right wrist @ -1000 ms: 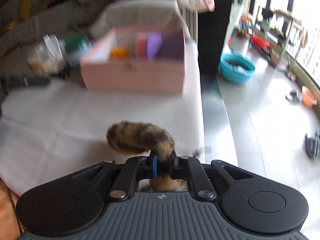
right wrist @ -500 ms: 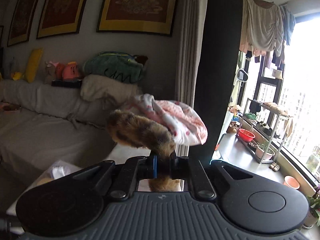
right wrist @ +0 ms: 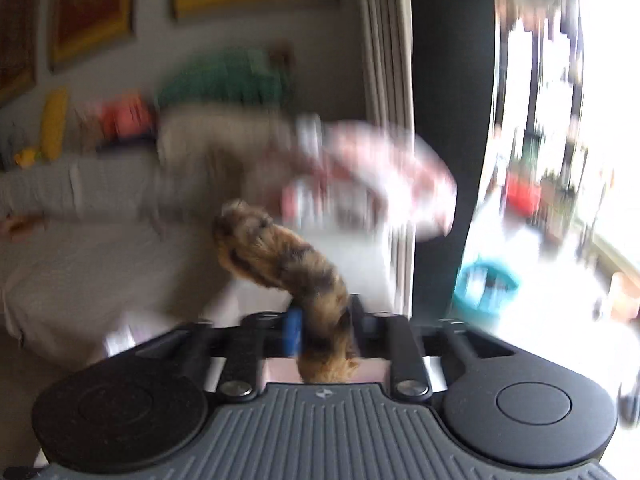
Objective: Organize soft objects
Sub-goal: 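Lower the furry keychain into the pink box and open the right gripper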
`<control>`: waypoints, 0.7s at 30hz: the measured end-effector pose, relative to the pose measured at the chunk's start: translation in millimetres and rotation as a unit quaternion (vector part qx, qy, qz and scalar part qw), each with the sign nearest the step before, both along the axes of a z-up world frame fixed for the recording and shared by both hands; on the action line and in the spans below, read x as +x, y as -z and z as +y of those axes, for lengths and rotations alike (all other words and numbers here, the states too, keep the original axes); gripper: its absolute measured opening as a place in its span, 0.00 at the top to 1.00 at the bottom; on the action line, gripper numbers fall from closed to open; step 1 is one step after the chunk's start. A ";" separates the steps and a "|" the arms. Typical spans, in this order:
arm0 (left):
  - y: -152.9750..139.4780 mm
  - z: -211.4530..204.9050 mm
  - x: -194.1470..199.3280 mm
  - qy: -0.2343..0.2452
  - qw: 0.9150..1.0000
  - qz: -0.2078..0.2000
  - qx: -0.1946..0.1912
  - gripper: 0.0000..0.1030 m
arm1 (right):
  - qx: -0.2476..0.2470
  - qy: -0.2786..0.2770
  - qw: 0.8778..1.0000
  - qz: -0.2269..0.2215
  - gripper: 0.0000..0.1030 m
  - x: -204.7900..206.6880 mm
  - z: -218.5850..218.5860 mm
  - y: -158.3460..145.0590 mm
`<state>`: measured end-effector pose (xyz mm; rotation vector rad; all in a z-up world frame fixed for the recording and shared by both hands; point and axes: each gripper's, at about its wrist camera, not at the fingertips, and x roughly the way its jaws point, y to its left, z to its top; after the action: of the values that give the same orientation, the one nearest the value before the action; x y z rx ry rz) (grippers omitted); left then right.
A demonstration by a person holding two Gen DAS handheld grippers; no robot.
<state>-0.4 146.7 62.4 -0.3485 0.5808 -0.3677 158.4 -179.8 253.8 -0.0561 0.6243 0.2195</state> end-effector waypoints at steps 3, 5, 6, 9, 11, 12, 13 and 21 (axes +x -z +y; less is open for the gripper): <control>6.0 1.1 0.3 -0.011 0.999 0.004 0.037 0.61 | 0.017 0.037 0.994 0.097 0.50 30.3 -18.0 59.5; 11.3 4.7 2.4 -0.016 0.999 0.009 0.048 0.61 | 0.035 0.038 0.994 0.097 0.50 27.8 -30.7 73.6; 14.3 6.6 4.5 -0.018 0.998 0.014 0.050 0.61 | 0.033 0.039 0.995 0.081 0.50 22.5 -34.1 75.4; 22.0 6.6 12.8 -0.025 0.998 0.021 0.058 0.61 | 0.010 0.023 0.999 0.025 0.46 -3.1 -29.2 80.2; 24.2 3.0 19.2 -0.025 0.997 0.019 0.066 0.61 | -0.021 -0.014 1.000 -0.009 0.34 -24.0 -13.1 86.1; 24.3 -0.2 23.2 -0.022 0.997 0.016 0.072 0.61 | -0.037 -0.033 0.999 -0.022 0.33 -35.2 -5.7 89.1; 23.5 -4.5 26.7 -0.018 0.997 0.011 0.080 0.61 | -0.053 -0.051 0.997 -0.033 0.33 -46.3 5.4 95.3; 16.9 -47.2 66.7 0.044 0.981 -0.033 0.186 0.61 | -0.053 -0.179 0.982 -0.026 0.33 -102.5 61.2 141.8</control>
<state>66.3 99.5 45.5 0.0494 0.5872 -0.3462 55.9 -118.6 112.0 -0.2769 0.5707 0.5310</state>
